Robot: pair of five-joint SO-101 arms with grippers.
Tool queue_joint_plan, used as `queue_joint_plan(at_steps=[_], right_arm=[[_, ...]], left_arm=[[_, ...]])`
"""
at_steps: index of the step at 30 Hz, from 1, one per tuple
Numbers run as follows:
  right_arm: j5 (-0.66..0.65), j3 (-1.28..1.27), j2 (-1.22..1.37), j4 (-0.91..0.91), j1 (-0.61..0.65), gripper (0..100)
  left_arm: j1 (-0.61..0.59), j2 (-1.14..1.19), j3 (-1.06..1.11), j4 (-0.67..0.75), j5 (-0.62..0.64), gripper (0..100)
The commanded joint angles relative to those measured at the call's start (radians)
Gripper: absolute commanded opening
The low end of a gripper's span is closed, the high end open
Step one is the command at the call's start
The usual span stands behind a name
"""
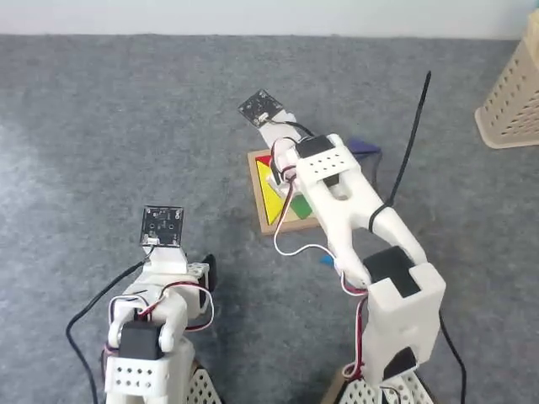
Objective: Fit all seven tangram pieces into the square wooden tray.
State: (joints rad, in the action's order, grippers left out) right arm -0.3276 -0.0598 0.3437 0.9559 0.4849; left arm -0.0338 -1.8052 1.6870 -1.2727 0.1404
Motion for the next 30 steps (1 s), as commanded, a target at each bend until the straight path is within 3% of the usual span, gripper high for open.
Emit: queue_joint_plan(at_steps=[1,12,18,23,30], right_arm=[[-0.018,-0.029,-0.025,0.013,0.019,0.9],[-0.017,-0.209,-0.211,-0.059,0.007,0.9],[0.123,-0.315,-0.455,-0.048,-0.084,4.3],[0.1,-0.333,-0.429,0.028,-0.196,20.9],[0.124,-0.282,-0.275,-0.05,-0.24,19.1]], left_arm=[[-0.003,-0.02,-0.002,0.006,0.006,15],[-0.003,-0.02,-0.002,0.006,0.006,15],[-0.003,-0.02,-0.002,0.006,0.006,15],[-0.003,-0.02,-0.002,0.006,0.006,15],[-0.003,-0.02,-0.002,0.006,0.006,15]])
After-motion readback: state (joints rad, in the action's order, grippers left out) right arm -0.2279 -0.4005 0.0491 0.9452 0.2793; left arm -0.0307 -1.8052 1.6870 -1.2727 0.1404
